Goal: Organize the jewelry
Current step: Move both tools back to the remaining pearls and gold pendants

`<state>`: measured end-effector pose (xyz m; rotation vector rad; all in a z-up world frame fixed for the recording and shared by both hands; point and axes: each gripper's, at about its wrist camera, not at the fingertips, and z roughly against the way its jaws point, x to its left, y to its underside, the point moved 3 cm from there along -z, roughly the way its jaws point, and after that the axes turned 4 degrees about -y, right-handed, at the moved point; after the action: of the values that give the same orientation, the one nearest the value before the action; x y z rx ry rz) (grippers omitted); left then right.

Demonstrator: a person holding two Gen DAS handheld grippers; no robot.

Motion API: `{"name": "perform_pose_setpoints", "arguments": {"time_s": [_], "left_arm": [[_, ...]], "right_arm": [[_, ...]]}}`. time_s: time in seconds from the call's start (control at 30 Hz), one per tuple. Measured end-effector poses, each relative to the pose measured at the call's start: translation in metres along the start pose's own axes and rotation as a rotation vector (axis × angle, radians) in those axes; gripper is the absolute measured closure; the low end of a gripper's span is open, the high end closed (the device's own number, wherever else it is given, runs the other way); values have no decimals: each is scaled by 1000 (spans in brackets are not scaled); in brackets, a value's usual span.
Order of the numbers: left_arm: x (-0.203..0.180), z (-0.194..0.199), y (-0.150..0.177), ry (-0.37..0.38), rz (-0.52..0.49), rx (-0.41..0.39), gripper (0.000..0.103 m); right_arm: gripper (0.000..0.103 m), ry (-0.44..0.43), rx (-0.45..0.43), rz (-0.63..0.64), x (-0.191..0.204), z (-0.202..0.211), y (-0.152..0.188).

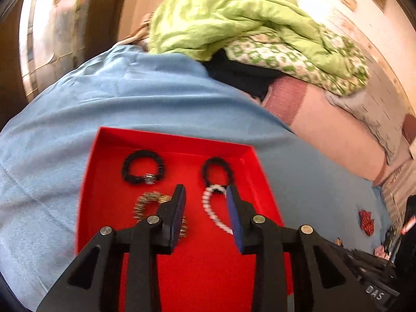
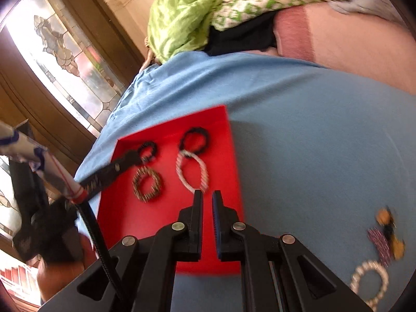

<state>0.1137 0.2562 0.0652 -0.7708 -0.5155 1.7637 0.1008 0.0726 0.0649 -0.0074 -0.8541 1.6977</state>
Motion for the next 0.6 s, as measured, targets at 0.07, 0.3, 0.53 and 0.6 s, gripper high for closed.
{"name": "perform_pose_setpoints", "arguments": {"time_s": [0.07,0.3,0.53,0.6], "left_arm": [[-16,1,2,18,-30,3,72],[-88,-4,25,68,-190,39,72],[-158,-8,67,143,-344,103,72],[-174,-7,80,186,-377,139,72]], "right_arm": [[95,3,-11,-27,-18,19,9],[95,68,-123,-180,-108,107,31],[95,129,-220,-417,-204,156,56],[95,112,-224,-460,-217,160,58]]}}
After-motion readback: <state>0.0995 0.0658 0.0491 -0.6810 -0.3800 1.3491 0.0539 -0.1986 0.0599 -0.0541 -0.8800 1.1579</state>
